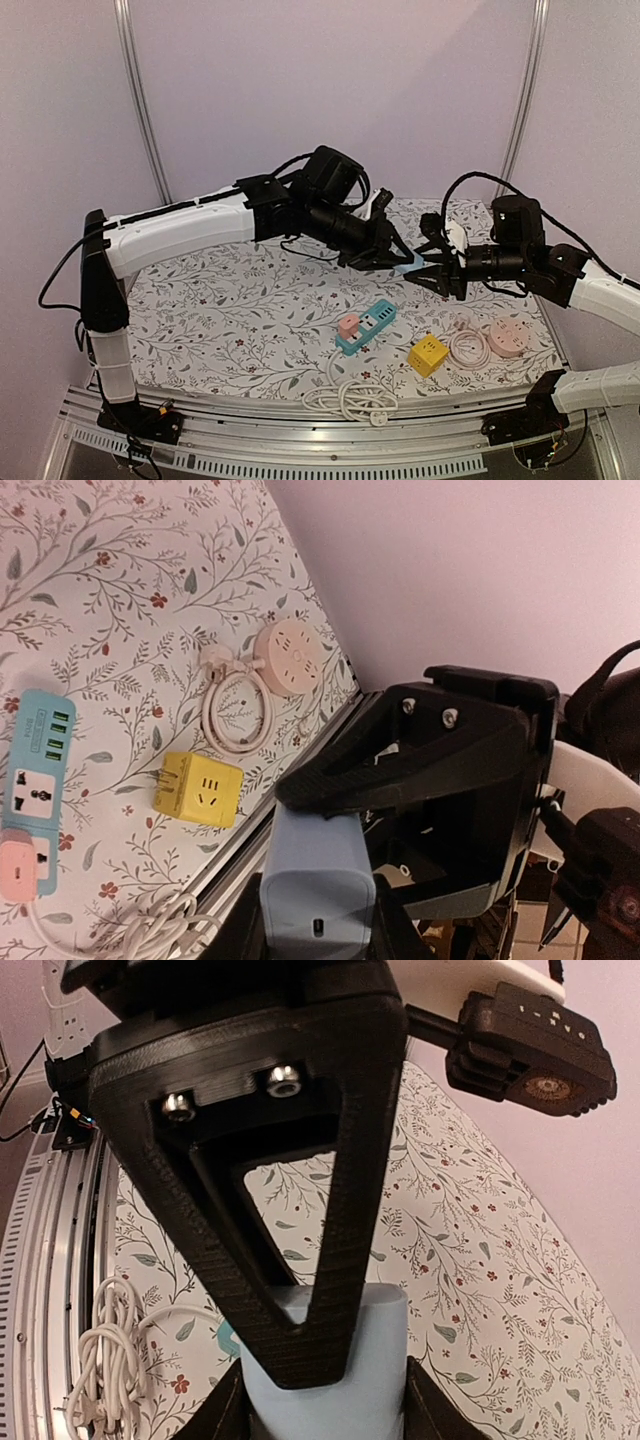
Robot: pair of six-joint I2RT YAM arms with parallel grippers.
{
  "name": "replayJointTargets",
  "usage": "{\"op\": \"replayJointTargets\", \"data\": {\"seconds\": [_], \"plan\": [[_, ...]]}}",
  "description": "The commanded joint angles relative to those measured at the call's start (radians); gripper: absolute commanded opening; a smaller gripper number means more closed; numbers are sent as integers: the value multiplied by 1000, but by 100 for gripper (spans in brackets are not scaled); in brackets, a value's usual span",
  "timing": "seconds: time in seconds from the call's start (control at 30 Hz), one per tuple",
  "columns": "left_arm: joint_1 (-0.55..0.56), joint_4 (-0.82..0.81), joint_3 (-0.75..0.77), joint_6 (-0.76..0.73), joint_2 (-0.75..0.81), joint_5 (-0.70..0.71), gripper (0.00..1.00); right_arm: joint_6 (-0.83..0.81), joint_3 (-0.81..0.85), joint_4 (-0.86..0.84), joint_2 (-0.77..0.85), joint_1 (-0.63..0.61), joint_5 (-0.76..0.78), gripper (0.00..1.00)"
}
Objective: Insert the plug
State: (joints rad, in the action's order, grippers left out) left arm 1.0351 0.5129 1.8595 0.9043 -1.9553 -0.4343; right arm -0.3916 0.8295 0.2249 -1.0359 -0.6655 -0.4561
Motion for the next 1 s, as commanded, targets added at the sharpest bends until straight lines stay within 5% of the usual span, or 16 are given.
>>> {"op": "replayJointTargets", "data": {"seconds": [0.0,0.07,0.17,0.37,0.97], "plan": [[20,10,-2,-22,-24,8,5,10,18,-3,16,-10,-12,0],[20,9,-3,-21,-23,12,0,20,15,-16,19,-12,13,3],[19,11,1,-16,-24,16,0,73,-4,-52,26,-11,72,49],[9,54,13,-31,-12,28,0,138,-71,-128,60,-11,127,98],[-52,372,110,-194,50,226,0,216,-80,-111,86,-11,226,99]]}}
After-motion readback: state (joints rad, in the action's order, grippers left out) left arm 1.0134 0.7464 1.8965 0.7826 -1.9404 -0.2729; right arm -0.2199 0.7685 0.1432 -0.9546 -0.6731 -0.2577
